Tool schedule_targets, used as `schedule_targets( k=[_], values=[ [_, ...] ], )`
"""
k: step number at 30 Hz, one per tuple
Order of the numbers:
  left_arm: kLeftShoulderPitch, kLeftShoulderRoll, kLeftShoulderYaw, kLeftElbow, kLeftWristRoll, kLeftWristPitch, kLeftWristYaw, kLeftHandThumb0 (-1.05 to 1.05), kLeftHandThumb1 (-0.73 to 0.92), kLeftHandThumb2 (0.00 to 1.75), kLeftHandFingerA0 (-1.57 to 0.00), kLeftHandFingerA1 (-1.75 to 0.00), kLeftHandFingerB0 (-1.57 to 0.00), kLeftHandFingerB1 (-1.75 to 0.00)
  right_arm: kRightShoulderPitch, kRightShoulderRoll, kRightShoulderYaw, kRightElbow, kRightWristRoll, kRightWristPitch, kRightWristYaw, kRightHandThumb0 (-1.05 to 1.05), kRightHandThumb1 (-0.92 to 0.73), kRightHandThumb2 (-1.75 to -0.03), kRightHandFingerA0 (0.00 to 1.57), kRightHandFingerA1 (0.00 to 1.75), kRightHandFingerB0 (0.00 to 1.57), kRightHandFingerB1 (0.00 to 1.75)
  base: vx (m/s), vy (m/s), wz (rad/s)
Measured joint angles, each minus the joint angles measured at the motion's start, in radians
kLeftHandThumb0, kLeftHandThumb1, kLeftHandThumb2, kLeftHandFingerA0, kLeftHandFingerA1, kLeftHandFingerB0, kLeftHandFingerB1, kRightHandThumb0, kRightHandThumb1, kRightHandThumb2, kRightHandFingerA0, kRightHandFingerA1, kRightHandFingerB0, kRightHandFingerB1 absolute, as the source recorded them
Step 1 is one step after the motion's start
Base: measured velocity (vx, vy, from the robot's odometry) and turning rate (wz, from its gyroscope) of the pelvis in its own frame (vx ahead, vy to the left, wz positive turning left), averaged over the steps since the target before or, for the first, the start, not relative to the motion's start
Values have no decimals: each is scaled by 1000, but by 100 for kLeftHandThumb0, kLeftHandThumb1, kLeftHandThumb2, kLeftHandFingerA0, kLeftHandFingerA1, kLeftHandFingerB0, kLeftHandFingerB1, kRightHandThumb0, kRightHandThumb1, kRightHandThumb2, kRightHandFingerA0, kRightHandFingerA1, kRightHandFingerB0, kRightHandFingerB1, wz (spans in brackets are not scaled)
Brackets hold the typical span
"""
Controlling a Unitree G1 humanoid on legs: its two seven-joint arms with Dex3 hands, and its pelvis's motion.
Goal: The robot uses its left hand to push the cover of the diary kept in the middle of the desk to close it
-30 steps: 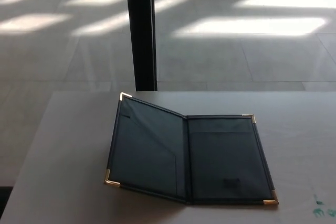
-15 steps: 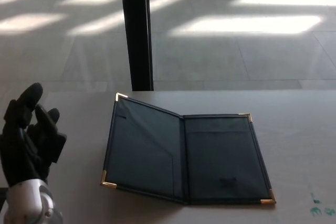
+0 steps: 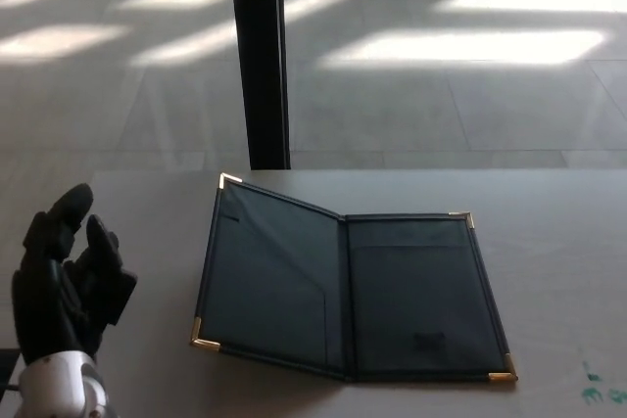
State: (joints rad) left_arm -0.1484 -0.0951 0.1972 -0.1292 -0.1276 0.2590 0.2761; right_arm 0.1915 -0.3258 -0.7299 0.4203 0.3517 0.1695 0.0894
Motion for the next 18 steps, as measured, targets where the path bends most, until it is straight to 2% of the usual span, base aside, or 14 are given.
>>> schedule_targets(
  k=[5,8,9,13,18],
  values=[
    [0,-65,30,-53,-49,66,5,-85,92,86,-18,-50,-17,-44,-3,0,1,1,3,0,0,-100,-88,-67,96,73,64,56,0,0,0],
    [1,-110,37,-86,-88,111,7,-85,92,80,-22,-53,-17,-45,-7,0,6,2,3,0,0,-101,-87,-69,94,72,64,56,0,0,0],
    [1,-114,37,-95,-96,123,9,-86,92,80,-17,-51,-13,-43,-9,0,8,4,3,0,0,-100,-87,-67,95,74,64,56,0,0,0],
    [1,-117,46,-131,-151,185,34,-86,92,81,-15,-52,-11,-42,-12,0,10,8,4,0,0,-100,-87,-67,94,73,64,56,0,0,0],
    [5,-119,53,-150,-217,246,65,-87,92,84,-19,-57,-10,-45,-18,0,11,13,4,0,0,-99,-88,-67,95,73,64,56,0,0,0]
  ],
)
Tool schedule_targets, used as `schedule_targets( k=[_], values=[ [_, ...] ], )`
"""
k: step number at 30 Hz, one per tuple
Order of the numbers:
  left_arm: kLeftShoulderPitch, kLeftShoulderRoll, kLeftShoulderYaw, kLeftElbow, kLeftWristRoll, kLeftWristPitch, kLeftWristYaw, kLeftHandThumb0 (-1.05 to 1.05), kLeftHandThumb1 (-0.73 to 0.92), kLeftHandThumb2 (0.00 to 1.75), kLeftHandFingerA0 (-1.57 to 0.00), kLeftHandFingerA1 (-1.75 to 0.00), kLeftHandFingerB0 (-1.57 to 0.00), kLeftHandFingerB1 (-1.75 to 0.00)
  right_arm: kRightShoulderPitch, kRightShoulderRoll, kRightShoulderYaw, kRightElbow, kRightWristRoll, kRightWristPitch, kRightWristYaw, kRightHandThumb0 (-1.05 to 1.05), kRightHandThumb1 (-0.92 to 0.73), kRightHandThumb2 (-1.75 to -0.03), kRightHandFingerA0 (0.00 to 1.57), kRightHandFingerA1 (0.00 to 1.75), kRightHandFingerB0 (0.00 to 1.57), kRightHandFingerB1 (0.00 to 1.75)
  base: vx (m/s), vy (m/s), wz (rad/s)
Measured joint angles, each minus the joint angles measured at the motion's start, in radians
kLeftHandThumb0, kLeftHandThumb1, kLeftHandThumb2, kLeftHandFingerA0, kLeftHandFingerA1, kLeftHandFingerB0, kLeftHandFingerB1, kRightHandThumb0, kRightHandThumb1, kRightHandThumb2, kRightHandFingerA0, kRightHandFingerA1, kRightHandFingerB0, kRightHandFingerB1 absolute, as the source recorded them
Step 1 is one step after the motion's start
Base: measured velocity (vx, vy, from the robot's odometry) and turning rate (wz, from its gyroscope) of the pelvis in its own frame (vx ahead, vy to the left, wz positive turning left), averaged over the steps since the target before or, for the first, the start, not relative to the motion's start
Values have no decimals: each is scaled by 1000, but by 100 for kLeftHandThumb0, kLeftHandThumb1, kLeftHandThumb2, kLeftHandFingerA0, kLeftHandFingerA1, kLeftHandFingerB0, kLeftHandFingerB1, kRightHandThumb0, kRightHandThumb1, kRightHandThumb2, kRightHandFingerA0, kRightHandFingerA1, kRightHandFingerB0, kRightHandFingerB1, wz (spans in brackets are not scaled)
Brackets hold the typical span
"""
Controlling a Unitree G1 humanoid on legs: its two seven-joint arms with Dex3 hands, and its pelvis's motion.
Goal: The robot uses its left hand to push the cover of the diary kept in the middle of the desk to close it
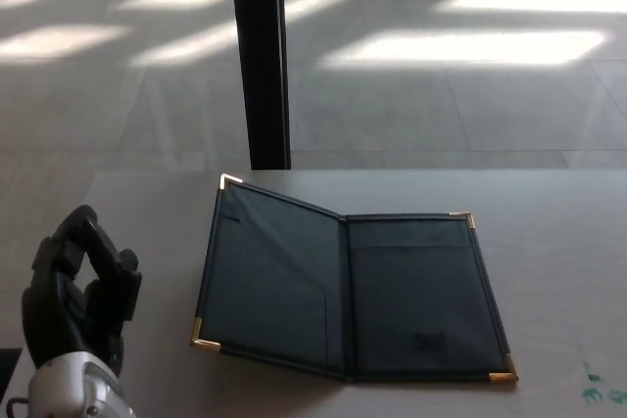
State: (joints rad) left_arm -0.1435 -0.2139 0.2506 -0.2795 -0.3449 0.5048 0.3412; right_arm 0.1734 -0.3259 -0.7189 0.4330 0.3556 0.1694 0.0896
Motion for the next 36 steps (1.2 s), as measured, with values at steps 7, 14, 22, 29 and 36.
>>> schedule_targets(
  k=[7,14,22,29,36],
  values=[
    [39,1,-17,4,-69,58,23,-86,92,86,-14,-54,-11,-45,-6,0,3,0,0,0,0,-101,-87,-68,93,72,63,56,0,0,0],
    [112,-1,-65,48,-105,85,45,-89,92,81,-13,-53,-11,-45,-19,0,4,-1,1,0,-1,-99,-88,-67,92,70,63,53,0,0,0],
    [112,-1,-99,71,-140,87,67,-88,92,81,-18,-57,-8,-42,-32,0,5,-5,3,1,-4,-100,-88,-67,91,73,63,56,0,0,0],
    [105,0,-134,90,-169,86,72,-39,52,114,0,-53,0,-52,-34,0,5,-4,5,1,-4,-105,-67,-96,87,73,60,58,0,0,0],
    [91,5,-207,111,-189,84,72,-91,92,81,-16,-55,-5,-40,-35,0,5,-3,4,1,-4,-101,-88,-68,91,71,64,56,0,0,0]
  ],
)
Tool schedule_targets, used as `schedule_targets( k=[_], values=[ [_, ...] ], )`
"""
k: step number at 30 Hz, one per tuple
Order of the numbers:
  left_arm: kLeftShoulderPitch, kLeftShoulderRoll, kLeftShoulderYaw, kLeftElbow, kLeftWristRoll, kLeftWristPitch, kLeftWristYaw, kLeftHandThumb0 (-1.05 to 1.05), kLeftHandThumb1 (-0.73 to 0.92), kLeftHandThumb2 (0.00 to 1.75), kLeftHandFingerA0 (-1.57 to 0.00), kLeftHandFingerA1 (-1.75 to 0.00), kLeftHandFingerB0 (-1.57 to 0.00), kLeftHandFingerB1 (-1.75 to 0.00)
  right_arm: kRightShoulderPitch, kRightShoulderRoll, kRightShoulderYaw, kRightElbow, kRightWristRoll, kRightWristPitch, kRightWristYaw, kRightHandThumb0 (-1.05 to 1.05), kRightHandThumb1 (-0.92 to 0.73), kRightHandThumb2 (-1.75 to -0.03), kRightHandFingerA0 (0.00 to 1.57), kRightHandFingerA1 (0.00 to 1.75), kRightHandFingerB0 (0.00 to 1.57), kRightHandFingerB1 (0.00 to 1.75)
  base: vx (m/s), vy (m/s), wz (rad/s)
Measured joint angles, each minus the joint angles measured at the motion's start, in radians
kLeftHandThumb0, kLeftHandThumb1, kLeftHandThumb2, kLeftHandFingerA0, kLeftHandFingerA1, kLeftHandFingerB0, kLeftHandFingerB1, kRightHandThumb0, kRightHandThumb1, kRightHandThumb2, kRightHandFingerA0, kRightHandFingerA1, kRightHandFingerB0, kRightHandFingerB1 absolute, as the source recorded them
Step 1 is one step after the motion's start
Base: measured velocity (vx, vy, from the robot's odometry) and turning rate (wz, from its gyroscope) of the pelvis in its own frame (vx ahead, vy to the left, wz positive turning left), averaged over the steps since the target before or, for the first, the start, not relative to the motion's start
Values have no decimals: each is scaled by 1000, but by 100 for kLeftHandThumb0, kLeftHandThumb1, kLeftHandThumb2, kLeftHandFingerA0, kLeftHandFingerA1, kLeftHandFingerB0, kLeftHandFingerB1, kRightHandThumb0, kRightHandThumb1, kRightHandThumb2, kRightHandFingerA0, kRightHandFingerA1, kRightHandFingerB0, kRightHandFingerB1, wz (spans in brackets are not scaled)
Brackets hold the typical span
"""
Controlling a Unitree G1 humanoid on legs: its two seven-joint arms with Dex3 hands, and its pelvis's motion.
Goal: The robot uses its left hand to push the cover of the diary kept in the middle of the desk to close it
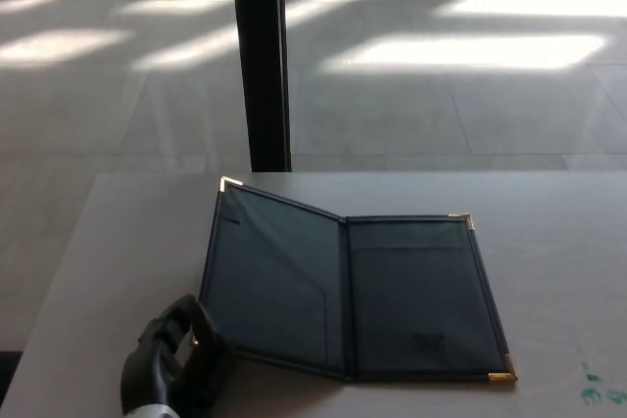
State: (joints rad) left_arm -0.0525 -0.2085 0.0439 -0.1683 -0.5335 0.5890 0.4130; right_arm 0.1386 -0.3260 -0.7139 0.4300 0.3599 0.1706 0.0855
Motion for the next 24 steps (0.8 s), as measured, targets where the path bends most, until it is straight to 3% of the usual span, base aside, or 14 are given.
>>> schedule_targets(
  k=[1,2,5,6,7,13,14,16,19,20,21,22,23,24],
  values=[
    [-2,1,-8,3,-2,-1,0,-85,79,115,-17,-58,-6,-48,0,0,0,0,0,0,0,-100,-88,-67,92,73,63,56,0,0,0],
    [-3,1,-12,5,-3,-3,2,-91,92,79,-21,-57,-9,-44,0,0,0,0,0,0,0,-101,-87,-68,93,72,64,56,0,0,0],
    [-8,2,-29,17,-4,-12,4,-93,92,81,-22,-58,-15,-46,1,0,0,0,0,0,0,-99,-89,-68,92,71,63,55,0,0,0],
    [-10,3,-33,21,-4,-16,5,-79,79,122,-29,-64,-4,-48,1,0,0,0,0,0,0,-100,-88,-68,93,72,63,55,0,0,0],
    [-12,3,-37,24,-3,-19,6,-90,92,84,-21,-56,-14,-45,1,0,0,0,0,0,0,-100,-88,-68,93,71,64,55,0,0,0],
    [-24,4,-55,42,-2,-35,23,-88,92,88,-19,-58,-14,-47,1,0,0,0,0,0,-1,-100,-88,-67,94,71,63,55,0,0,0],
    [-27,4,-60,45,-2,-37,27,-84,84,119,-20,-60,-12,-51,1,0,0,0,-1,0,-1,-100,-89,-68,93,72,63,56,0,0,0],
    [-33,5,-75,52,2,-44,35,-84,84,119,-20,-60,-12,-51,1,0,0,0,-1,0,-1,-100,-89,-68,93,72,63,56,0,0,0],
    [-51,8,-112,62,22,-63,49,-94,92,85,-15,-51,-13,-42,1,0,1,0,-1,0,-1,-100,-87,-67,95,72,66,57,0,0,5],
    [-60,9,-126,63,32,-71,53,-95,83,115,-5,-51,-8,-47,1,0,1,0,-1,0,-1,-100,-87,-67,97,72,67,58,0,0,7],
    [-69,10,-142,64,42,-80,57,-38,47,113,0,-52,-1,-52,0,0,2,0,-1,0,-1,-100,-88,-67,98,73,66,59,-13,6,8],
    [-84,12,-166,63,56,-93,60,-38,47,113,0,-52,-1,-52,-1,0,3,0,-2,0,-1,-100,-88,-67,98,73,66,59,-31,11,9],
    [-94,13,-185,63,67,-103,63,-96,92,85,-18,-56,-9,-43,-1,0,3,0,-2,0,-1,-99,-88,-67,98,71,67,58,-35,11,8],
    [-106,13,-207,61,81,-115,64,-99,92,77,-103,-155,-9,-46,-1,0,4,0,-2,0,-1,-101,-87,-67,100,72,66,57,0,0,0]
  ],
)
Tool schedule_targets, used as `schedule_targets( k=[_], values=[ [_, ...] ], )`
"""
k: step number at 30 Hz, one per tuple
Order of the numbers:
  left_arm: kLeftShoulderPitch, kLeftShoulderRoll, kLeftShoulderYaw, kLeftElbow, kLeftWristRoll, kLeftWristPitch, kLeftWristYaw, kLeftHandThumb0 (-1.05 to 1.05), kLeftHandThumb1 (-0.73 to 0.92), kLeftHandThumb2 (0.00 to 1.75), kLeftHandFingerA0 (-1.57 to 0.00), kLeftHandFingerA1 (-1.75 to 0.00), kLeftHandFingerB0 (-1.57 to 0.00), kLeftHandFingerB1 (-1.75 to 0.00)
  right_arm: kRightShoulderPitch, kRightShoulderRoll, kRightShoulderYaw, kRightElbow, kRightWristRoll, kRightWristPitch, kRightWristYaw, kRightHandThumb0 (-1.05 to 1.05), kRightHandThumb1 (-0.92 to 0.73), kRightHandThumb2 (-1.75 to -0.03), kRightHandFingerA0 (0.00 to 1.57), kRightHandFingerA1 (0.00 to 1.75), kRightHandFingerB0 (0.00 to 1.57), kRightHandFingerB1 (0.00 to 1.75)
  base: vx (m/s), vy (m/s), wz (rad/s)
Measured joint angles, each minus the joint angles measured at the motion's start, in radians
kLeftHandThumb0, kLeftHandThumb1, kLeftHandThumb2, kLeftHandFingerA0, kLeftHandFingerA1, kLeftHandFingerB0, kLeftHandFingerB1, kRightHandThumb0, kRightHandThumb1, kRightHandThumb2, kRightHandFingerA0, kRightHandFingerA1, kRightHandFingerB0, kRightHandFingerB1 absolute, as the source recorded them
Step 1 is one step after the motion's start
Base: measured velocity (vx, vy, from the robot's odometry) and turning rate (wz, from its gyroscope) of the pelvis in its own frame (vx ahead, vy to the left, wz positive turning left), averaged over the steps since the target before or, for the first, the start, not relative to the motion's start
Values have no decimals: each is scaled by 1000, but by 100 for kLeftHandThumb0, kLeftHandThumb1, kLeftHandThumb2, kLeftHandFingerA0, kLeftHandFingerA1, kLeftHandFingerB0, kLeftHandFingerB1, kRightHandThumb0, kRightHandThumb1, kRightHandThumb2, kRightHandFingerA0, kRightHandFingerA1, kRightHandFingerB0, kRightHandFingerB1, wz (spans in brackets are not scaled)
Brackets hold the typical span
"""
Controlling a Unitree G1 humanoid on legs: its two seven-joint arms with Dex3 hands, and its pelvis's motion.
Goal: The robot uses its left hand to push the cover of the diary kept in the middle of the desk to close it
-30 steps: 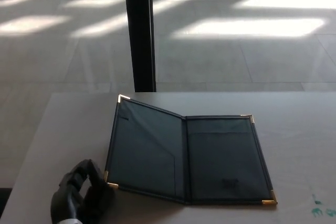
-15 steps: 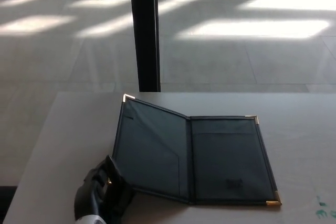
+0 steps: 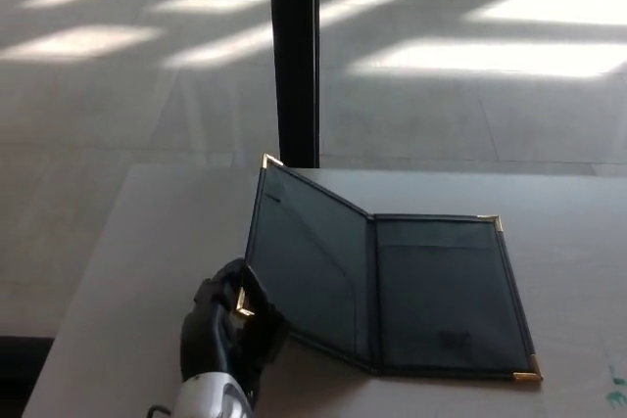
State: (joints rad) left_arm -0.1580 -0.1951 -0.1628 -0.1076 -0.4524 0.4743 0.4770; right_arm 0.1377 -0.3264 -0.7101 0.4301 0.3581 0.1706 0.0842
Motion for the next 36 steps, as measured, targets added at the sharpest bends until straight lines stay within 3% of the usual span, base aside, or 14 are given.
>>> schedule_targets(
  k=[3,12,13,16,17,18,21,24,25,26,29,30,35,36],
  values=[
    [-29,0,-76,-5,33,-27,0,-86,81,123,-7,-57,-8,-52,-2,0,2,0,0,0,0,-94,-63,-116,94,73,61,60,0,0,0],
    [-110,0,-362,-4,134,-55,-11,-99,92,83,-7,-68,-9,-54,-3,0,4,5,-2,0,-1,-100,-87,-67,98,70,69,56,7,-2,-3],
    [-120,1,-392,-4,147,-58,-11,-39,44,113,-3,-56,-2,-54,-6,0,5,6,-2,0,-1,-99,-87,-67,96,70,69,57,0,0,0],
    [-149,3,-467,-4,183,-67,-13,-104,92,90,-5,-72,-2,-54,-13,0,8,6,-3,0,-1,-99,-68,-122,93,72,62,60,0,0,0],
    [-161,5,-495,-3,199,-68,-14,-104,92,89,-1,-70,-7,-58,-14,0,8,6,-3,0,-1,-100,-87,-69,96,69,66,56,0,0,0],
    [-170,7,-513,-3,208,-68,-15,-40,41,111,-4,-57,-4,-55,-15,0,9,6,-3,0,-1,-100,-87,-67,100,69,68,55,0,0,0],
    [-210,24,-587,4,245,-74,-20,-101,92,79,-4,-70,-12,-57,-16,0,11,7,-3,0,-1,-100,-87,-68,99,69,68,55,0,0,0],
    [-243,46,-644,11,275,-79,-25,-100,83,130,-8,-66,-2,-56,-17,0,14,8,-3,0,-2,-100,-86,-66,100,69,69,57,0,0,0],
    [-260,57,-671,17,291,-82,-28,-92,77,125,-7,-64,-5,-56,-18,0,16,8,-3,0,-2,-95,-64,-119,95,72,60,59,0,0,0],
    [-271,68,-688,20,300,-84,-31,-100,84,131,-2,-63,0,-54,-20,0,17,8,-3,0,-2,-100,-86,-68,98,69,67,57,0,0,0],
    [-306,103,-736,30,332,-91,-41,-98,92,85,-6,-70,-13,-58,-22,0,22,8,-3,0,-2,-100,-67,-121,94,70,61,59,0,0,0],
    [-321,119,-756,36,347,-94,-43,-102,85,129,-5,-64,-10,-58,-23,0,24,8,-3,0,-2,-99,-87,-67,99,70,68,57,0,0,0],
    [-377,194,-813,49,399,-115,-56,-39,46,113,-2,-55,-3,-54,-22,0,29,8,-3,0,-2,-100,-87,-67,99,72,66,58,0,0,0],
    [-386,208,-817,49,407,-119,-58,-100,84,107,-3,-59,-10,-55,-22,0,30,8,-3,0,-2,-99,-87,-67,97,70,66,55,0,0,0]
  ],
)
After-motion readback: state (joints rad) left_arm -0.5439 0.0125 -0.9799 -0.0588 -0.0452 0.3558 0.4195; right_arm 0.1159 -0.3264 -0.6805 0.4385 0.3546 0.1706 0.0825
